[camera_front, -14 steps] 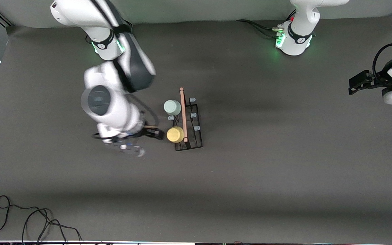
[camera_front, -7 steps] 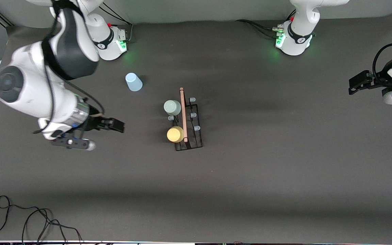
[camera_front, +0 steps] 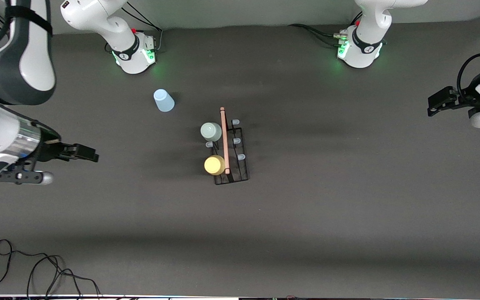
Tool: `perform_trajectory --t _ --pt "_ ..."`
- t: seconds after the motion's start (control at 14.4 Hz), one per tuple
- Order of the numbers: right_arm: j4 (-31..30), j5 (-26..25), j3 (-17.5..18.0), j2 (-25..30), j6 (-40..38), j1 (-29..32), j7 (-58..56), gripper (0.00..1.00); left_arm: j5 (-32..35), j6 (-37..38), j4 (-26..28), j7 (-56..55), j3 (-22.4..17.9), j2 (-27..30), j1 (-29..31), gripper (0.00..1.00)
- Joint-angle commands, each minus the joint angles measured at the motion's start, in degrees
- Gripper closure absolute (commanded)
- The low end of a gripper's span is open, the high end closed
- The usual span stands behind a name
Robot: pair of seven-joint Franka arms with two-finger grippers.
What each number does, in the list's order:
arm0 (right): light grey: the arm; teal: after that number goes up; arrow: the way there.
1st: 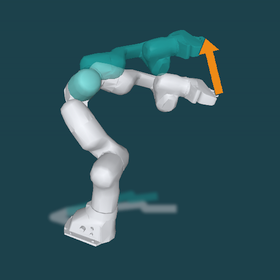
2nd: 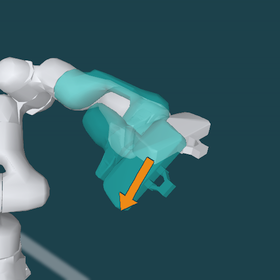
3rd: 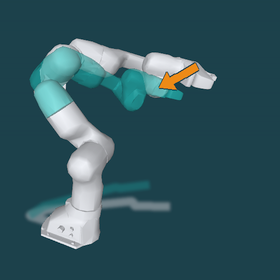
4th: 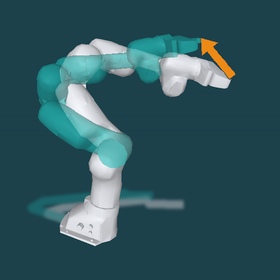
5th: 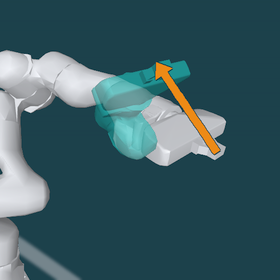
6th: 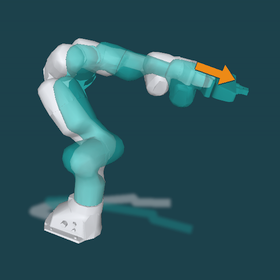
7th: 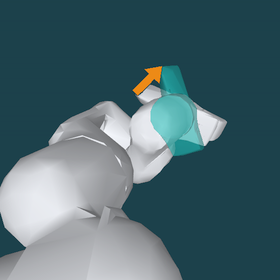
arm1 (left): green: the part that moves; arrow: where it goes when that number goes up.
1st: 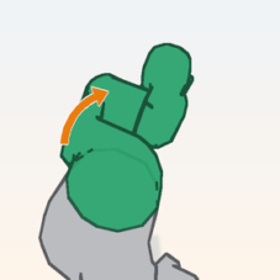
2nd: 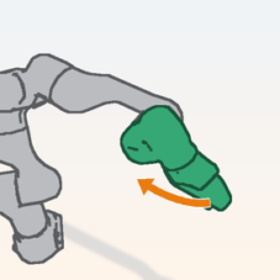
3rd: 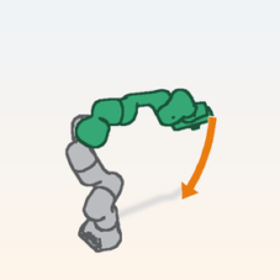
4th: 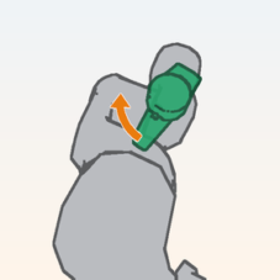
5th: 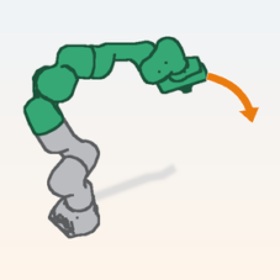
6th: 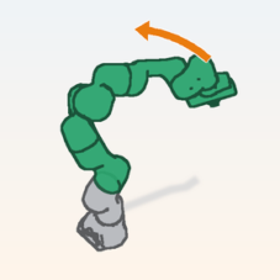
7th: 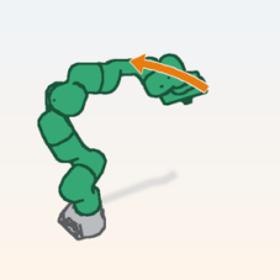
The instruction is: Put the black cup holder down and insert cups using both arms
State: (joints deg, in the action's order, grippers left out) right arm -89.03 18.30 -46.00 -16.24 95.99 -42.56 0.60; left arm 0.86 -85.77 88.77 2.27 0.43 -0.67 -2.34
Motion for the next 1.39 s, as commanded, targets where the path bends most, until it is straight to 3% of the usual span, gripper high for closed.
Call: perform_trajectory --t 0.0,0.21,0.28,0.42,0.62,0.76,0.9,1.18,1.32 --pt "-0.18 -0.46 -0.84 1.82 -1.33 -1.3 -0.95 0.0 0.11 -0.27 -0.09 -0.87 0.09 0.22 0.4 0.0" --pt "0.61 -0.46 0.12 2.26 -1.42 0.45 -0.69 0.0 0.02 -0.27 -0.18 -0.96 0.0 0.23 0.4 0.0" --pt "0.96 -0.46 2.04 2.26 -1.42 4.37 -0.42 0.0 0.02 -0.36 -0.18 -0.87 0.0 0.23 0.4 0.0" --pt "1.66 -1.51 12.99 3.66 -1.68 15.17 -0.07 0.0 0.02 -0.36 -0.18 -0.87 0.0 0.23 0.32 0.0" --pt "1.22 -10.11 29.77 6.38 -1.95 28.79 0.11 0.0 0.11 -0.36 -0.18 -0.96 0.0 0.23 0.32 0.0" --pt "0.79 -10.57 40.15 7.35 -2.56 38.91 1.67 0.0 0.11 -0.36 -0.09 -0.96 0.0 0.14 0.32 0.0" --pt "-0.18 -11.96 47.38 8.58 -2.56 44.65 5.28 0.0 0.11 -0.36 -0.18 -0.96 0.0 0.14 0.32 0.0" --pt "-2.55 -14.43 55.56 10.69 -2.47 51.07 6.34 0.0 0.11 -0.36 -0.18 -0.96 0.0 0.14 0.14 0.0" --pt "-3.08 -14.52 55.67 11.66 -2.56 50.56 6.96 0.0 0.11 -0.36 -0.18 -0.96 0.0 0.14 0.23 0.0"
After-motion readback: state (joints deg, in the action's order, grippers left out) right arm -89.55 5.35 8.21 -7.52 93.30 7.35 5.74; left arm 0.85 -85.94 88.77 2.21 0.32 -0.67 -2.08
